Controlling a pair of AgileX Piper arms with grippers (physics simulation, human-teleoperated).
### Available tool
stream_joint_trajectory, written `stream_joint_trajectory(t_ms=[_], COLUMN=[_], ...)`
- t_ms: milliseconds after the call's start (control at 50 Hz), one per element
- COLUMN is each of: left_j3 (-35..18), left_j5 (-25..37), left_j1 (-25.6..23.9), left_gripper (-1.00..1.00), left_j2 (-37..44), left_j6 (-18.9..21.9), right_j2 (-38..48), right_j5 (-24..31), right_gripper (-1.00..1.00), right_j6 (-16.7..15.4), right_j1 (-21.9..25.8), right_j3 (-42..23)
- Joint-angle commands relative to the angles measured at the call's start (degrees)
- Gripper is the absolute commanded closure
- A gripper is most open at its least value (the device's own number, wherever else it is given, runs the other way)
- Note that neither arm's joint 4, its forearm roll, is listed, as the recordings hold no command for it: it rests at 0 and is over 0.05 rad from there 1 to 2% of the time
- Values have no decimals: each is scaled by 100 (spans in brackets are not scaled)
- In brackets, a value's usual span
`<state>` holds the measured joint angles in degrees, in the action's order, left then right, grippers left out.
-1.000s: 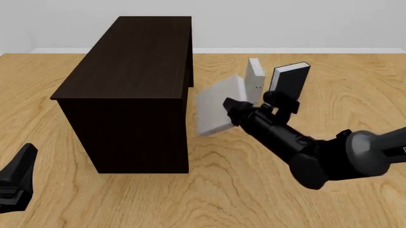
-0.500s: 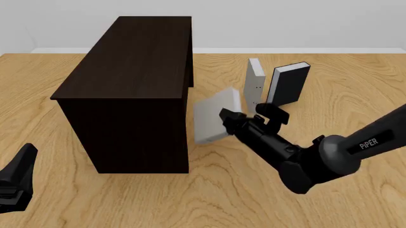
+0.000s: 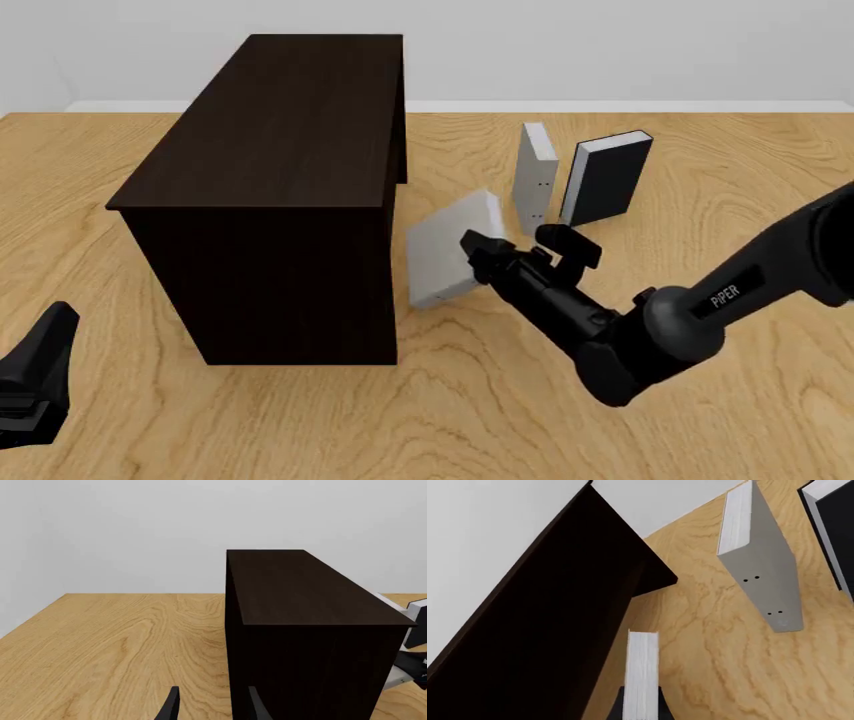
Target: Pick up the book on the right and place it under the cabinet shelf.
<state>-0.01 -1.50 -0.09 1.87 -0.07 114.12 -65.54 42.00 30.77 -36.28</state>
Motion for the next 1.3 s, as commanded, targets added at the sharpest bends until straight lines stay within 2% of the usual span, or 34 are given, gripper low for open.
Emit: stream_joint_trajectory(t_ms=[20, 120, 140, 480, 660, 680, 760, 800, 840, 980, 1020, 1040, 1080, 1120, 1160, 1200, 1300], left_j3=[0, 0, 0, 0, 0, -2, -1, -1, 0, 0, 0, 0, 0, 0, 0, -1, 0], left_j5=[1, 0, 1, 0, 0, 159, 52, 48, 41, 33, 20, 28, 33, 30, 30, 18, 29], left_j1=[1, 0, 0, 1, -1, -88, -65, -65, -65, -66, -65, -65, -65, -66, -66, -66, -66], left_gripper=[-100, -100, -100, -100, -100, -100, -100, -100, -100, -100, -100, -100, -100, -100, -100, -100, -100], left_j2=[-1, 0, -2, 0, -1, -157, -51, -48, -40, -32, -19, -27, -32, -30, -30, -18, -29], left_j6=[-1, 0, 0, 0, 0, 1, 1, 1, 1, 1, 0, 0, 0, 0, 0, 0, 1], right_j2=[413, 416, 414, 295, 124, 111, 134, 164, 270, 232, 193, 220, 194, 194, 179, 148, 49], right_j5=[22, 95, 90, 576, 1455, 1560, 2058, 2090, 2293, 2561, 2561, 2667, 2670, 2795, 2755, 2804, 2800], right_gripper=[100, 100, -100, -100, -100, -100, -100, -100, -100, -100, -100, -100, -100, -100, -100, -100, -100], right_j6=[81, 14, 16, -325, -870, -923, -1298, -1327, -1506, -1841, -1831, -1960, -1971, -2161, -2108, -2229, -2259], right_j1=[-40, -78, -67, -237, -463, -503, -670, -694, -826, -1030, -1004, -1073, -1095, -1196, -1167, -1241, -1275], right_j3=[-10, -15, -1, -19, -284, -320, -536, -538, -682, -769, -727, -791, -771, -833, -795, -815, -770])
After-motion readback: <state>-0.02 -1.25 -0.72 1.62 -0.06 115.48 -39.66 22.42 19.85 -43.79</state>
